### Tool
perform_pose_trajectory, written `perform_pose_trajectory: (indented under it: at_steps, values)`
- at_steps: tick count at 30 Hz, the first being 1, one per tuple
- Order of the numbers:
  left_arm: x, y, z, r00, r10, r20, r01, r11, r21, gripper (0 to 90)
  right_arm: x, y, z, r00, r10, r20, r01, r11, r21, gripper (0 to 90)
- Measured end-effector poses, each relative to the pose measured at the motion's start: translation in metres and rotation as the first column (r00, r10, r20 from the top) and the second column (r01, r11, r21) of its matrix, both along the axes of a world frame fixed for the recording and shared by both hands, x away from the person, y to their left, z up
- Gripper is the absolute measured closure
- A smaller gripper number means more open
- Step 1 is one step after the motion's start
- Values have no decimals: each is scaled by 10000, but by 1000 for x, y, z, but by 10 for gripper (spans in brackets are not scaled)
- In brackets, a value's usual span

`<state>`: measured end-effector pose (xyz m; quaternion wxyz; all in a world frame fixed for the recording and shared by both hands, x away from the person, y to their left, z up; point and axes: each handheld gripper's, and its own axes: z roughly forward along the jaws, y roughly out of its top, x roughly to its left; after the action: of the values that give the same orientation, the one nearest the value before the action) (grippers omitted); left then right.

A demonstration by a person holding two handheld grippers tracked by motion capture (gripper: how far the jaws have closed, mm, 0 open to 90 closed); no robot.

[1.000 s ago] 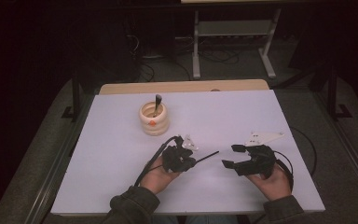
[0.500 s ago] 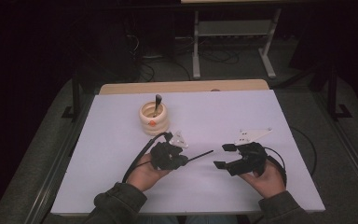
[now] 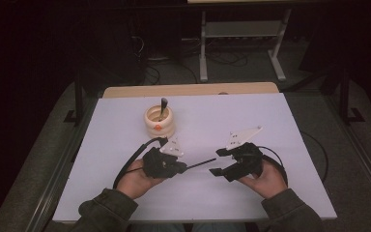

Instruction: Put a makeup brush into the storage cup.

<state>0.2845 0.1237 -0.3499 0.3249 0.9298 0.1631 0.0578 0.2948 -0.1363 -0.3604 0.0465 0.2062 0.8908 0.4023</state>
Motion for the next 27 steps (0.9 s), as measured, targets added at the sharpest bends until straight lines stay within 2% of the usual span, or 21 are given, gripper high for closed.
perform_pose_trajectory:
  at_steps: [1,4,6,8,9,10,11,12,13,15,16,20,27]
  values:
    - [0,0,0,10000,0,0,0,10000,0,860,0,0,0,10000,0,0,0,10000,0,303]
    - [-3,3,1,9990,-427,136,423,9986,328,860,0,9,2,9988,481,67,-479,9986,-233,312]
    - [-5,4,1,9984,-562,108,558,9980,287,859,0,14,3,9973,715,158,-708,9967,-403,323]
    - [-5,4,1,9978,-656,94,653,9975,287,860,-1,17,3,9963,855,35,-853,9956,-391,328]
    - [-7,4,1,9976,-690,62,689,9974,198,860,-2,24,0,9925,1218,72,-1211,9905,-656,344]
    - [-7,4,1,9976,-690,62,689,9974,198,860,-2,24,0,9925,1218,72,-1211,9905,-656,344]
    - [-8,5,2,9967,-809,72,807,9965,217,860,-3,29,-3,9880,1541,-44,-1540,9848,-805,359]
    - [-9,4,2,9964,-851,40,850,9963,136,860,-3,31,-3,9870,1605,-64,-1605,9832,-868,367]
    - [-9,4,2,9952,-972,70,971,9951,189,860,-1,34,-5,9813,1926,65,-1909,9763,-1023,381]
    - [-9,4,2,9939,-1102,71,1099,9934,324,860,-1,36,-6,9788,2048,54,-2030,9731,-1092,392]
    - [-11,3,1,9938,-1114,41,1113,9936,194,860,-1,38,-6,9760,2177,23,-2161,9700,-1111,411]
    - [-15,1,2,9878,-1556,67,1554,9877,180,859,-1,45,-6,9645,2632,-198,-2636,9566,-1239,486]
    - [-21,0,4,9803,-1976,16,1975,9800,254,860,-4,53,-11,9360,3446,-712,-3514,9264,-1352,616]
